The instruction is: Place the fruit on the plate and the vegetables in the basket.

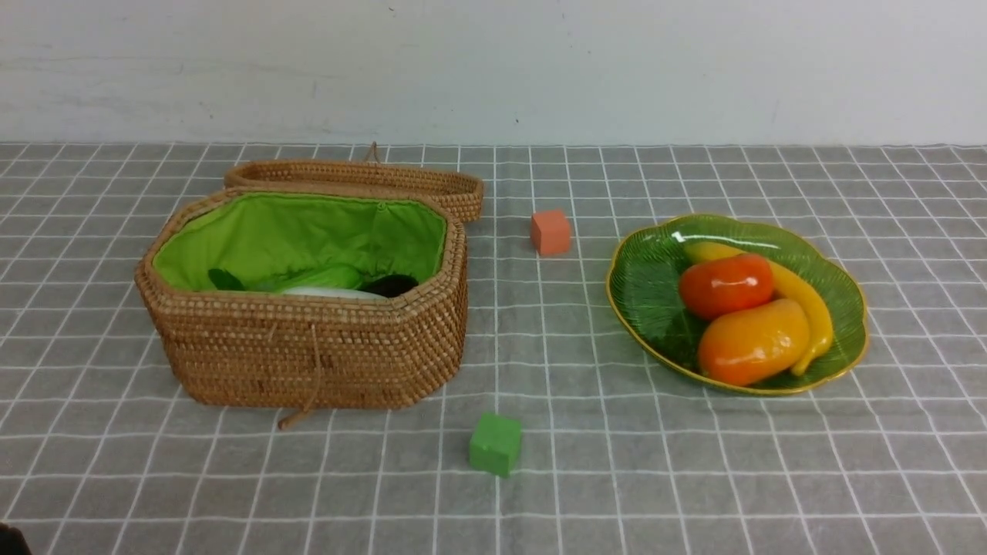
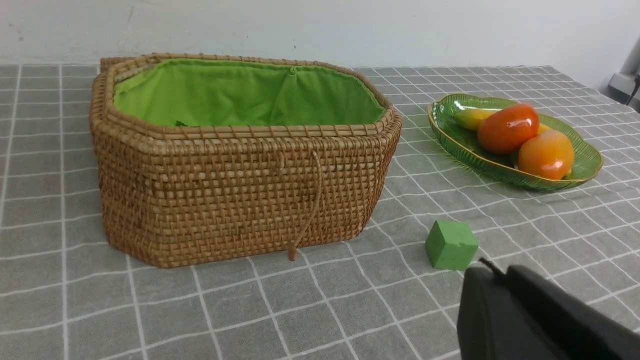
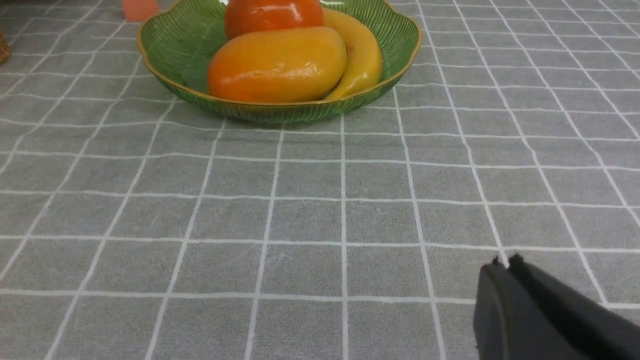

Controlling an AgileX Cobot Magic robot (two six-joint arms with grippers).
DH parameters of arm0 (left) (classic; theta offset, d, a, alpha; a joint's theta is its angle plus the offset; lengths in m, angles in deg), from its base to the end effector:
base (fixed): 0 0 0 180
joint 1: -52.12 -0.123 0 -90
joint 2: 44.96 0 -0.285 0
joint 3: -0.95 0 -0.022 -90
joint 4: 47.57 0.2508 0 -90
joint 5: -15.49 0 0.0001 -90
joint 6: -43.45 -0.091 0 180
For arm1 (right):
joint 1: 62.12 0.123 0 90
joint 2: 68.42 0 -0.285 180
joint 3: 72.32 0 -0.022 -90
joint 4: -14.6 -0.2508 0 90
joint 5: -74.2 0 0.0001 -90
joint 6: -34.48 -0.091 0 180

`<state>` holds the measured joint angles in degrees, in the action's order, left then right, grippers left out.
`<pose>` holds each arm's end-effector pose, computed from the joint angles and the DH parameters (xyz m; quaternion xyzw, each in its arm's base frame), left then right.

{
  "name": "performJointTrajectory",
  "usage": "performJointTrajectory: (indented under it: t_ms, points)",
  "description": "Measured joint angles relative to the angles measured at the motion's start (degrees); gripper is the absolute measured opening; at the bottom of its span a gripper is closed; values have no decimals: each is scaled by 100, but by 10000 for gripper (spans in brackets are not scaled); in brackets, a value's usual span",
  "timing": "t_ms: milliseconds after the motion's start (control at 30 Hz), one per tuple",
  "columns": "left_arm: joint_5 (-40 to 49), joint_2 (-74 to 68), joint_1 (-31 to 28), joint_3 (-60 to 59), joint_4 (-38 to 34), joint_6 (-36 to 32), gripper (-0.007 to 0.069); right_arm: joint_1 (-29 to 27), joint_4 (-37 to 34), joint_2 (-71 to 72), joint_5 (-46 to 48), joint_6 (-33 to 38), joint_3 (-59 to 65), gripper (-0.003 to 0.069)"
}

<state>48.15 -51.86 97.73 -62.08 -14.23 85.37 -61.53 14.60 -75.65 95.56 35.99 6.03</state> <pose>0.0411 -0.0033 0.2516 0.1157 0.7442 -0.2180 0.6206 0.0526 0.0005 0.1735 -0.0147 0.8034 -0.0048 0.5952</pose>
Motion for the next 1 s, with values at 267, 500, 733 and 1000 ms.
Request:
performJointTrajectory:
  t_ms: [267, 500, 733, 1000]
  points:
    - [0, 0, 0, 0, 7, 0, 32, 0, 0, 0, 11, 0, 0, 3]
    - [-359, 0, -338, -108, 21, -91, 32, 0, 0, 0, 11, 0, 0, 8]
    - [-1964, 0, -2444, -285, -2252, -2565, -13, 0, 0, 0, 14, 6, 0, 17]
    - [-2225, 0, -4157, -1527, -4074, -3704, -13, 0, 0, 0, 14, 6, 0, 24]
